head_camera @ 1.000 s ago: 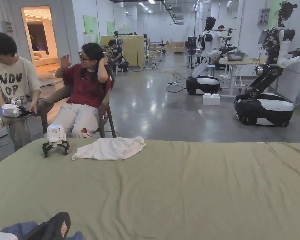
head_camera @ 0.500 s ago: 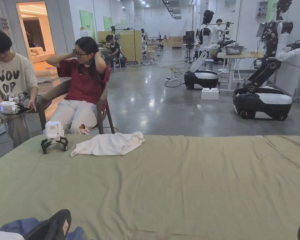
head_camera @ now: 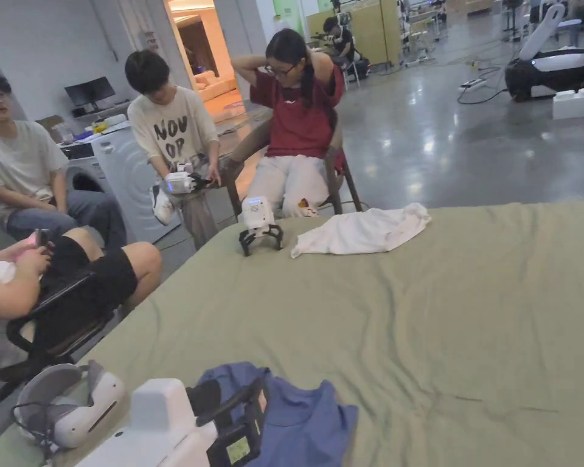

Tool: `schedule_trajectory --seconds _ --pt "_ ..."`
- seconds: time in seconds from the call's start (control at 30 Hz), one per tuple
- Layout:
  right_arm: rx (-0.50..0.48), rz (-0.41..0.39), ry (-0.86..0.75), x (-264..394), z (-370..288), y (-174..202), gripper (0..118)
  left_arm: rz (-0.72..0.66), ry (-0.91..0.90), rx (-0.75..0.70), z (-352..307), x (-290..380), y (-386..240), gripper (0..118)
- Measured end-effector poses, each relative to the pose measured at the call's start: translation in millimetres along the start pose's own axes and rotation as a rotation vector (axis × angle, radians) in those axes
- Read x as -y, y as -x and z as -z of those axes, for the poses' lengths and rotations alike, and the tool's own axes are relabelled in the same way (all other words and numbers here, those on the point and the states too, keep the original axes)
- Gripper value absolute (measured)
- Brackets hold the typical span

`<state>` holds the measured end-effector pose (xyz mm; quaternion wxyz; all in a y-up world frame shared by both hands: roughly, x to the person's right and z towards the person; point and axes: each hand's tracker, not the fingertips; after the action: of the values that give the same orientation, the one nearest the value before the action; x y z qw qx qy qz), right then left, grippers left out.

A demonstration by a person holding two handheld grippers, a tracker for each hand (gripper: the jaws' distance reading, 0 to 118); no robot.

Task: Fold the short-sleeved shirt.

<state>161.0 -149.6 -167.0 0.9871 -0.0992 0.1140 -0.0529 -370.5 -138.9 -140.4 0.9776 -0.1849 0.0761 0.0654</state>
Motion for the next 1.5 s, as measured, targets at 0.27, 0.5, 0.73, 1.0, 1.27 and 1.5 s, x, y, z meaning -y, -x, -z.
schedule_trajectory --seconds 0.27,0.5,0.73,1.0,1.27,1.5 --pt "0.006 -0.051 0.163 29.3 12.3 9.1 0 -0.047 0.366 -0.086 154.5 65.1 89.1 103" --pt "0.072 -0.058 0.285 50.3 14.7 2.1 0 -0.136 0.558 -0.109 241.3 120.0 113.8 85" --pt "0.078 -0.016 0.327 59.9 18.3 -6.3 0 -0.124 0.535 -0.173 230.3 121.9 107.1 1" --pt "0.047 -0.020 0.296 59.4 -0.7 -13.3 0 -0.343 0.313 -0.088 192.3 34.6 96.4 0" --pt "0.098 0.072 0.218 57.0 -41.9 -35.4 0 -0.272 0.164 0.225 203.8 -24.1 -42.0 0" --pt "0.248 0.116 0.192 60.6 -96.9 -71.4 0 -0.098 0.300 0.654 221.5 21.3 -269.7 0"
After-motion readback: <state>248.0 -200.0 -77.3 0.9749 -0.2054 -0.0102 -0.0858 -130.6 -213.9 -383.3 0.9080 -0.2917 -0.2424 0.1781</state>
